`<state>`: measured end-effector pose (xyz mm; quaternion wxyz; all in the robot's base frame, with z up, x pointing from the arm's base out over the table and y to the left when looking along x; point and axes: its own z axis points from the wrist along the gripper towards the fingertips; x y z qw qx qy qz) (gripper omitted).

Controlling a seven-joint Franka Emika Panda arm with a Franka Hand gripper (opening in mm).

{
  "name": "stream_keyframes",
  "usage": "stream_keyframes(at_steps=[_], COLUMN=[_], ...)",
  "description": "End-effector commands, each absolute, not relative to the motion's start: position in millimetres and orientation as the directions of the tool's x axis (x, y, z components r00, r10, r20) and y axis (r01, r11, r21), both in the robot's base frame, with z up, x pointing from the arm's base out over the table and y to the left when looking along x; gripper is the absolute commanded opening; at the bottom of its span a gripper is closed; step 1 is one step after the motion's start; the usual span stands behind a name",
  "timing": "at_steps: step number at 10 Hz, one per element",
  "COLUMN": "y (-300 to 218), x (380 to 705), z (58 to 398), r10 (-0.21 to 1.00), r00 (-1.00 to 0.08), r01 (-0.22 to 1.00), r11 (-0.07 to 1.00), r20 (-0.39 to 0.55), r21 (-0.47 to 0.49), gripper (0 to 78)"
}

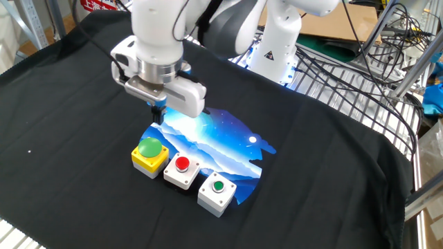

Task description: Press three buttons from left to right in sequence

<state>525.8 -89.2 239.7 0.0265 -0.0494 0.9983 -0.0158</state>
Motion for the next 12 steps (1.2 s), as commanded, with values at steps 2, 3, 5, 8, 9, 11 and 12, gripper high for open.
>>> stream_keyframes(at_steps=[2,3,5,8,9,11,12], y=[-89,-86,-85,-86,-87,-92,-99], x=[550,552,551,551,550,549,549], z=[246,247,240,227,222,222,223], r10=[-0.106,-0.099,-0.096,-0.070,-0.068,-0.061,-0.077], r00=[-0.993,-0.993,-0.994,-0.997,-0.997,-0.998,-0.996], r01=[-0.105,-0.099,-0.095,-0.069,-0.067,-0.059,-0.076], r11=[0.994,0.995,0.995,0.997,0.997,0.998,0.997], r20=[-0.060,-0.056,-0.058,-0.045,-0.041,-0.032,-0.034], r21=[-0.015,-0.017,-0.015,-0.024,-0.031,-0.037,-0.031], gripper=[0.0,0.0,0.0,0.0,0.0,0.0,0.0])
